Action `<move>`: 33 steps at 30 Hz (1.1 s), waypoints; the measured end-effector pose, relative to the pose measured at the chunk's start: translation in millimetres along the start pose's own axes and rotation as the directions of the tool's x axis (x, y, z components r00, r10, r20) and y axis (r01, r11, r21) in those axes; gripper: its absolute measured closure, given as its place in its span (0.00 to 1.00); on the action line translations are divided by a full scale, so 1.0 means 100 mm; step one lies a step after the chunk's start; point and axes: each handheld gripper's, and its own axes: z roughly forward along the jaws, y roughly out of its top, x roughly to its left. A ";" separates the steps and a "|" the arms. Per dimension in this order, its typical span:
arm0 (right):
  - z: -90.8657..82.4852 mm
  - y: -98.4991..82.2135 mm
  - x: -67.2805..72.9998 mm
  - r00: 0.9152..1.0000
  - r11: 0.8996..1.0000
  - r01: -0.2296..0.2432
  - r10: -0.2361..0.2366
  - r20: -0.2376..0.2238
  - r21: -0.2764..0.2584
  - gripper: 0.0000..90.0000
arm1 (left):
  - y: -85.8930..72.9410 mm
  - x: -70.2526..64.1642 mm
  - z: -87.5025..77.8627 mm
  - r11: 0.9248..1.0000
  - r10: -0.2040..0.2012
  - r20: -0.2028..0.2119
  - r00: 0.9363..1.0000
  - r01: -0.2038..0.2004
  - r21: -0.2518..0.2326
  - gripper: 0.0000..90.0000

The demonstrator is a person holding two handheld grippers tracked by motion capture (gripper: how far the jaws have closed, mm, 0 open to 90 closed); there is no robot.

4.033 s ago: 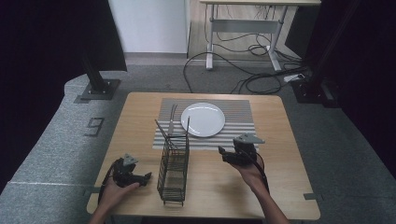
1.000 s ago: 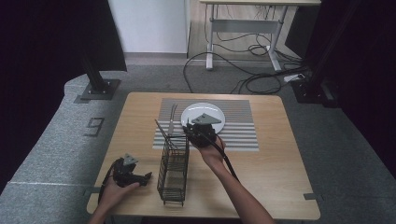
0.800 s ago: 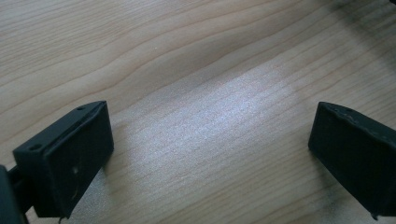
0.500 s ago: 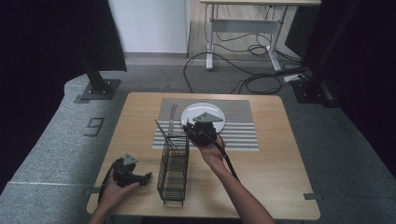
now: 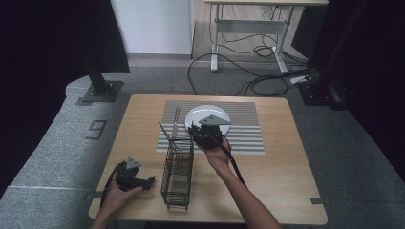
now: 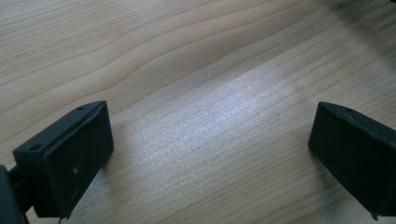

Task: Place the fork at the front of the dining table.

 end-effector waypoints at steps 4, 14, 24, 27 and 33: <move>-0.04 0.01 -0.05 1.000 1.000 -0.015 0.015 0.006 -0.002 0.81 | 0.00 0.00 0.00 1.000 0.000 0.000 1.000 0.000 0.000 0.00; 0.01 -0.02 -0.05 1.000 0.999 -0.013 0.013 -0.018 0.030 0.89 | 0.00 0.00 0.00 1.000 0.000 0.000 1.000 0.000 0.000 0.00; -0.03 -0.04 -0.03 0.999 0.999 -0.045 0.045 -0.026 0.000 0.89 | 0.00 0.00 0.00 1.000 -0.001 -0.001 1.000 0.001 -0.002 0.00; -0.07 -0.03 0.01 1.000 1.000 0.001 -0.001 0.018 -0.021 0.92 | 0.00 0.00 0.00 1.000 0.000 -0.001 1.000 0.000 -0.002 0.00; -0.12 -0.02 0.03 1.000 1.000 0.007 -0.007 -0.001 -0.018 0.94 | 0.00 0.00 0.00 1.000 0.000 0.000 1.000 0.000 -0.001 0.00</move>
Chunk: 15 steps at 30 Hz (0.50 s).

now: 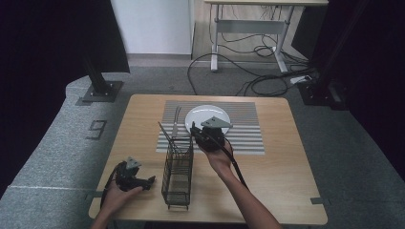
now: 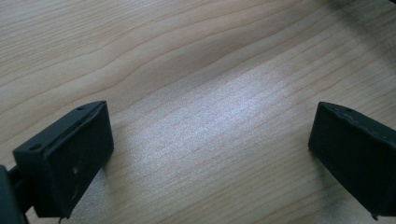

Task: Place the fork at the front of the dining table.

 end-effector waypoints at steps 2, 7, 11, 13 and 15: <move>-0.02 0.00 0.02 1.000 1.000 -0.003 0.003 -0.021 -0.018 0.96 | 0.00 0.00 0.00 1.000 0.000 0.000 1.000 0.000 0.000 0.00; -0.08 0.03 0.14 0.998 0.996 0.058 -0.059 -0.022 -0.065 0.96 | 0.00 0.00 0.00 1.000 0.000 0.000 1.000 0.000 -0.001 0.00; -0.16 0.08 0.15 0.997 0.992 0.070 -0.073 -0.024 -0.109 0.96 | 0.00 0.00 0.00 1.000 0.000 0.000 1.000 0.000 -0.001 0.00; -0.21 0.12 0.14 0.997 0.989 0.069 -0.073 -0.028 -0.133 0.96 | 0.00 0.00 0.00 1.000 0.000 0.000 1.000 0.000 -0.001 0.00; -0.26 0.15 0.12 0.997 0.986 0.057 -0.063 -0.038 -0.156 0.96 | 0.00 0.00 0.00 1.000 0.000 0.000 1.000 0.000 0.001 0.00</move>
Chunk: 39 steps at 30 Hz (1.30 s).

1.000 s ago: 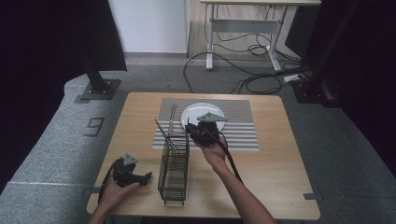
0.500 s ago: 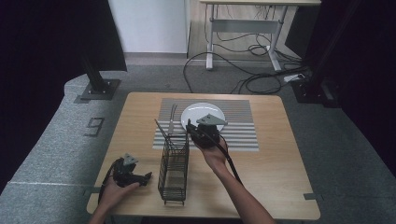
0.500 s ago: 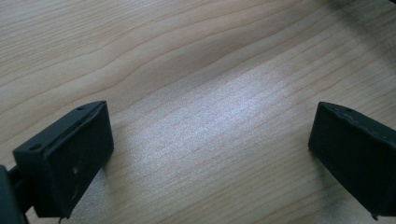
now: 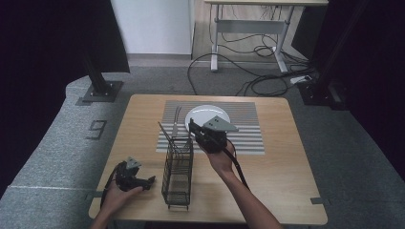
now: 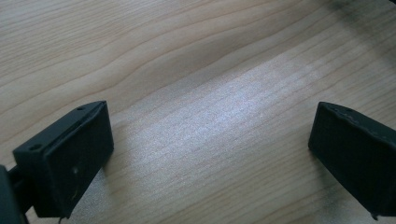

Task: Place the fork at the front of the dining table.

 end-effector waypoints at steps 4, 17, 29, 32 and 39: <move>-0.09 0.07 -0.05 0.999 0.999 -0.032 0.031 -0.018 -0.035 0.96 | 0.00 0.00 0.00 1.000 0.000 0.000 1.000 0.000 0.000 0.00; -0.46 0.30 -0.18 0.994 0.985 -0.098 0.090 -0.060 -0.140 0.96 | 0.00 0.00 0.00 1.000 -0.001 0.000 1.000 0.001 0.000 0.00; -0.80 0.28 -0.56 0.993 0.981 -0.109 0.115 0.031 -0.161 0.96 | 0.00 0.00 0.00 1.000 0.000 -0.001 1.000 0.000 0.000 0.00; -0.82 0.20 -0.68 0.990 0.985 -0.103 0.114 0.079 -0.139 0.96 | 0.00 0.00 0.00 1.000 0.000 -0.001 1.000 0.000 0.000 0.00; -0.83 -0.06 -1.03 0.977 0.987 -0.128 0.142 0.161 -0.094 0.96 | 0.00 0.00 0.00 1.000 -0.001 -0.002 1.000 0.001 0.000 0.00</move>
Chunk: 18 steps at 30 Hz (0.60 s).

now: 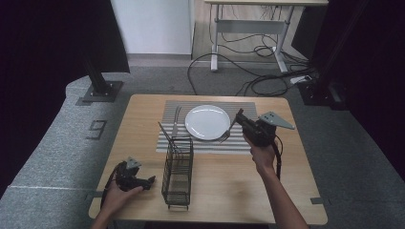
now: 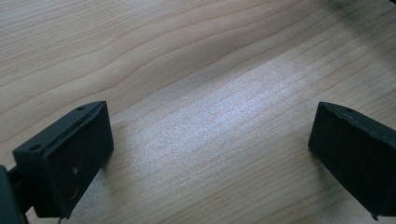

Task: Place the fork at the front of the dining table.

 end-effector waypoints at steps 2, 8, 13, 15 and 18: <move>0.02 -0.06 -0.10 1.000 1.000 -0.011 0.011 0.019 0.011 0.96 | 0.00 0.00 0.00 1.000 0.000 0.000 1.000 0.000 0.000 0.00; 0.11 -0.21 -0.34 0.998 0.998 -0.026 0.023 0.052 0.060 0.96 | 0.00 0.00 0.00 1.000 -0.001 -0.001 1.000 0.001 -0.001 0.00; 0.17 -0.30 -0.48 0.997 0.996 -0.035 0.029 0.076 0.079 0.96 | 0.00 0.00 0.00 1.000 -0.001 0.000 1.000 0.001 0.001 0.00; 0.20 -0.33 -0.52 0.996 0.996 -0.032 0.025 0.085 0.089 0.96 | 0.00 0.00 0.00 1.000 -0.001 0.000 1.000 0.001 0.001 0.00; 0.26 -0.38 -0.58 0.994 0.994 -0.012 0.000 0.109 0.113 0.96 | 0.00 0.00 0.00 1.000 -0.002 0.000 1.000 0.002 0.000 0.00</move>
